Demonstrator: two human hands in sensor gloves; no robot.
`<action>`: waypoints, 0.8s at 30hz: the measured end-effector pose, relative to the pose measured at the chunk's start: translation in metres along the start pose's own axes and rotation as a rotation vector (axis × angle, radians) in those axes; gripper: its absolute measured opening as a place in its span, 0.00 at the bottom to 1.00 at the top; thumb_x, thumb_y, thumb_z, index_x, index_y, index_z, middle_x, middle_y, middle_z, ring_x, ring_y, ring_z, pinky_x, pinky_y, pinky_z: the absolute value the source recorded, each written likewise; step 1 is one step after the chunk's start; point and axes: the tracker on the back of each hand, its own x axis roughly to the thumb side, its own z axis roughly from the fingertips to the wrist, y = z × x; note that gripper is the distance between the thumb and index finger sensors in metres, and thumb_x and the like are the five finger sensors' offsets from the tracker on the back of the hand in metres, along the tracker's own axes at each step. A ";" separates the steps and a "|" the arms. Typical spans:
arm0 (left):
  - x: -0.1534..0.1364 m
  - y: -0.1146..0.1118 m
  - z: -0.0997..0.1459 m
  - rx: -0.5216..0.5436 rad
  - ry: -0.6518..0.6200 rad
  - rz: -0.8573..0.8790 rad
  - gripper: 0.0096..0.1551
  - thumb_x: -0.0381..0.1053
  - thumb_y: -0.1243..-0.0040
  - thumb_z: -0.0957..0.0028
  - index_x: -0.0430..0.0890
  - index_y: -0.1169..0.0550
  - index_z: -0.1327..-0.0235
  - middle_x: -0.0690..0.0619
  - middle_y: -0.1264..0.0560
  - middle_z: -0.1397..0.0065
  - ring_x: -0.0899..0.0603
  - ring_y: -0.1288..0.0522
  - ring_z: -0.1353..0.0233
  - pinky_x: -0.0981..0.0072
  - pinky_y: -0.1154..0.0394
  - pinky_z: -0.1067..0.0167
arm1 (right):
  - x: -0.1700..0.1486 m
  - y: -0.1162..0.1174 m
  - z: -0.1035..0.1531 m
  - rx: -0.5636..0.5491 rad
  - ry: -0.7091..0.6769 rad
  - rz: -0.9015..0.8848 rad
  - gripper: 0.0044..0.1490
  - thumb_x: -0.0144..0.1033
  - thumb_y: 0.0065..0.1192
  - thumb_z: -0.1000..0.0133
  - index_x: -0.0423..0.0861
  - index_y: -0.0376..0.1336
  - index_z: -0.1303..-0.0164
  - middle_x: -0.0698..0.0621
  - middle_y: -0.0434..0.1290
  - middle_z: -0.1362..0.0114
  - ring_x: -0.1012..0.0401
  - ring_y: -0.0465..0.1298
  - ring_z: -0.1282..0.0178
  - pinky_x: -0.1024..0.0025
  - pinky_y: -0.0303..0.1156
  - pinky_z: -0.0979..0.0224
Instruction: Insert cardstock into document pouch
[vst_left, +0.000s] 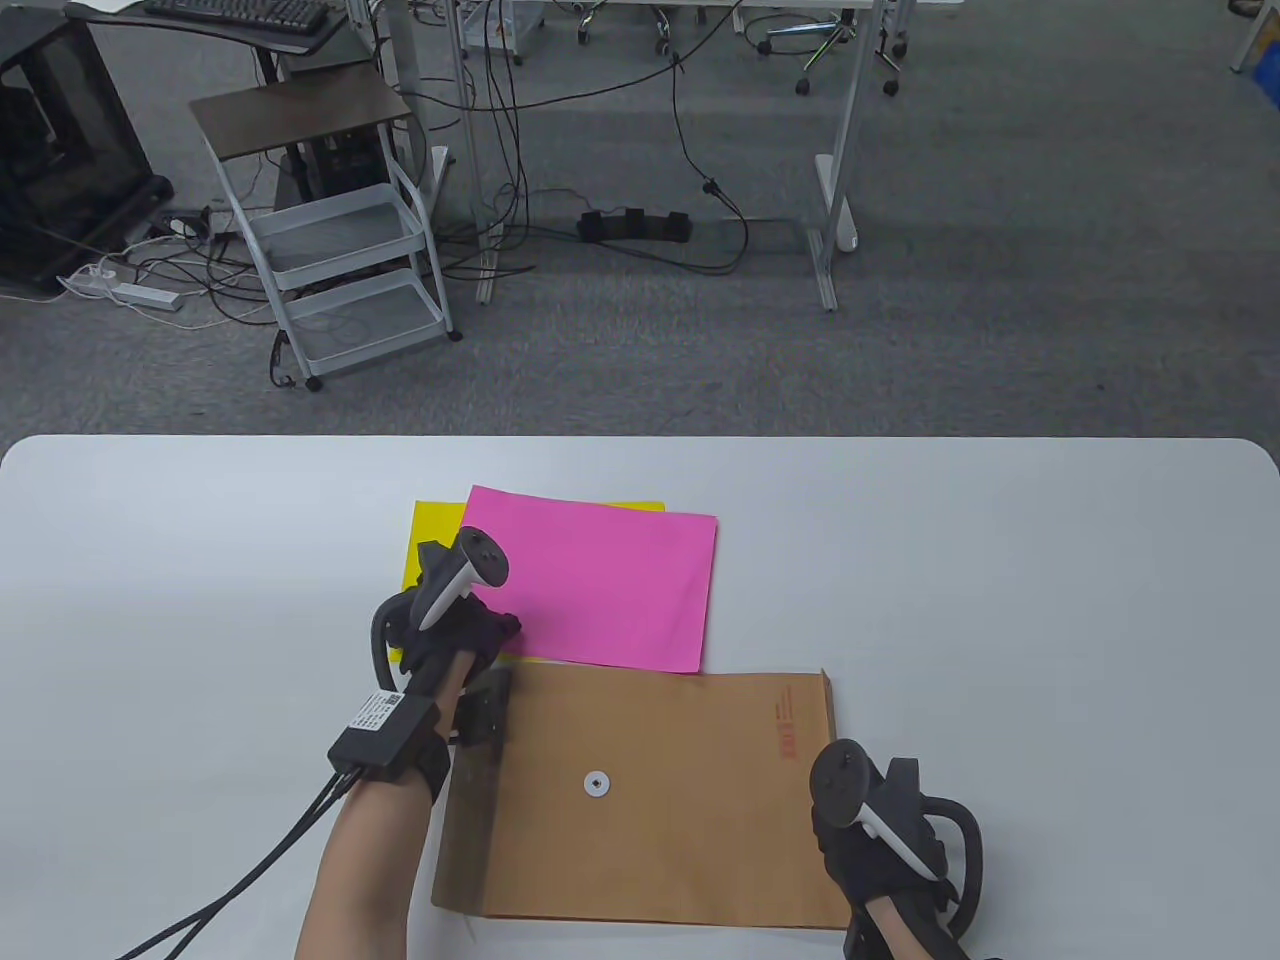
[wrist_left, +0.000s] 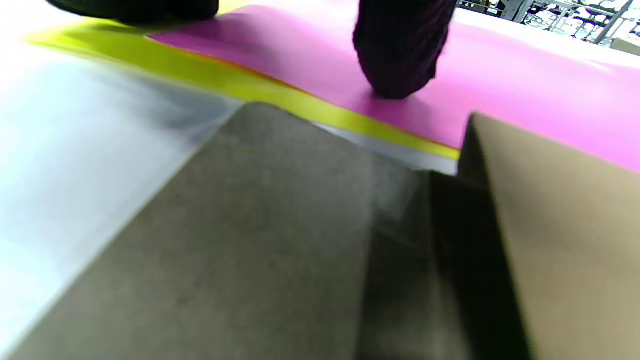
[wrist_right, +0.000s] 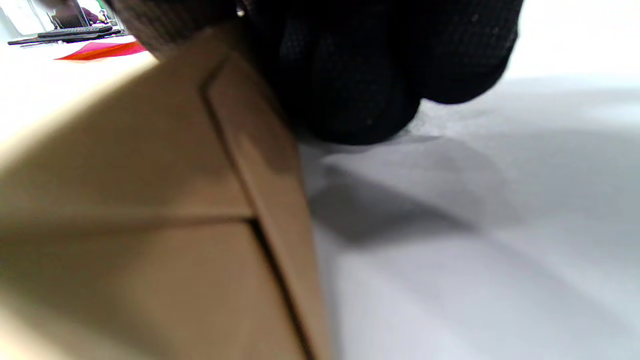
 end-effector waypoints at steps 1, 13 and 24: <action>-0.001 0.001 -0.002 -0.008 0.003 0.015 0.69 0.59 0.36 0.37 0.15 0.58 0.15 0.14 0.50 0.20 0.11 0.44 0.28 0.18 0.45 0.32 | 0.000 0.000 0.000 0.000 0.001 0.005 0.12 0.21 0.52 0.18 0.30 0.59 0.30 0.41 0.75 0.46 0.57 0.80 0.56 0.56 0.75 0.45; 0.002 -0.001 0.002 0.002 0.017 0.059 0.55 0.56 0.35 0.37 0.25 0.46 0.13 0.18 0.50 0.18 0.13 0.42 0.29 0.19 0.41 0.31 | 0.002 0.000 0.000 -0.004 0.005 0.012 0.12 0.21 0.52 0.18 0.30 0.59 0.29 0.41 0.75 0.46 0.57 0.80 0.56 0.56 0.75 0.45; 0.006 -0.001 0.002 0.026 0.024 0.038 0.66 0.54 0.34 0.37 0.15 0.57 0.16 0.16 0.48 0.19 0.15 0.39 0.29 0.23 0.39 0.31 | 0.002 0.001 0.000 -0.003 0.005 0.009 0.12 0.21 0.52 0.18 0.30 0.59 0.30 0.41 0.75 0.46 0.57 0.80 0.56 0.56 0.75 0.45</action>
